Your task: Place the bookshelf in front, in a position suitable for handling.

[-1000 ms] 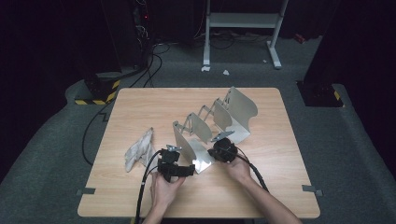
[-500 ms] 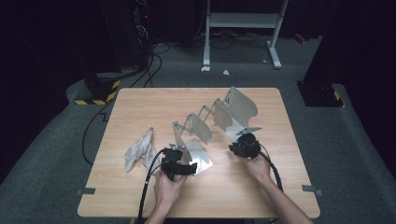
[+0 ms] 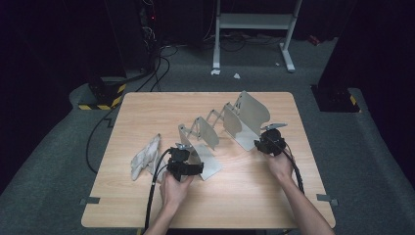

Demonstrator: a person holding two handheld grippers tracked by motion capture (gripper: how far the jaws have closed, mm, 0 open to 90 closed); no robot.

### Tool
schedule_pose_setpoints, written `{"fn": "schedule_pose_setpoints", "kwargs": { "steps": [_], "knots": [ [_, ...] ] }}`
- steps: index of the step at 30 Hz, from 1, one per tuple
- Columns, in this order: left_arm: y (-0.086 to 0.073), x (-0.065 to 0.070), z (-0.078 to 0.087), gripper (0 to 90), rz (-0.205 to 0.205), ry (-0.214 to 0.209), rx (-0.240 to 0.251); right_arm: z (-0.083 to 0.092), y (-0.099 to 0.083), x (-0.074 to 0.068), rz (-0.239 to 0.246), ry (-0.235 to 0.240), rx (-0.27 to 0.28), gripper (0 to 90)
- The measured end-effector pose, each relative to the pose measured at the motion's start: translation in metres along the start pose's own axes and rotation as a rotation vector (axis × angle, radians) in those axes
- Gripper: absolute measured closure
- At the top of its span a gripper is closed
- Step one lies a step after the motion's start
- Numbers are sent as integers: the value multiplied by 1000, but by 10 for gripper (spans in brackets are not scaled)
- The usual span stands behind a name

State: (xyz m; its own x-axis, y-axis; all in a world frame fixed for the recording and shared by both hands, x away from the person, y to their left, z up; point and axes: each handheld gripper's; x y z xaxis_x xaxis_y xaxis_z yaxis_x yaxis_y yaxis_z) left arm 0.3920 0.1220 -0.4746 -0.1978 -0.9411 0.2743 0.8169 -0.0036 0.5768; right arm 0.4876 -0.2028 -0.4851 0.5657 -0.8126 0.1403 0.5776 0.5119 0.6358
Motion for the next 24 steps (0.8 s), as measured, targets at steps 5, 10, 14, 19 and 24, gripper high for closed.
{"fn": "schedule_pose_setpoints", "kwargs": {
  "steps": [5,10,14,19,24],
  "knots": [
    [10,-14,-3,282,26,-8,-19,1,9,6,-3,-41,3,685],
    [20,-23,-3,296,22,-4,-35,-3,11,10,-10,-65,9,674],
    [28,-28,-6,298,28,-6,-47,-13,9,17,-27,-77,17,625],
    [35,-34,-9,294,43,-15,-63,-21,19,18,-17,-91,20,667],
    [42,-38,-11,298,49,-22,-77,-25,17,15,-9,-40,6,793]
  ]
}}
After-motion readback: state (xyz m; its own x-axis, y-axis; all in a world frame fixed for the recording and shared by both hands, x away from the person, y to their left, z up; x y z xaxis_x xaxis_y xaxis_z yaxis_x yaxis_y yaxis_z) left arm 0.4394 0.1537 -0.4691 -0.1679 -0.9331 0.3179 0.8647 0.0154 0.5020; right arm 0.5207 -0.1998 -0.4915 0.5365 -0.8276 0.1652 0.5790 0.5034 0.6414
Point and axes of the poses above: each handheld gripper's, and its own axes: z roughly backward along the jaws, y roughly out of its top, x roughly to its right, and after that the axes turned 10 degrees about z, right-handed
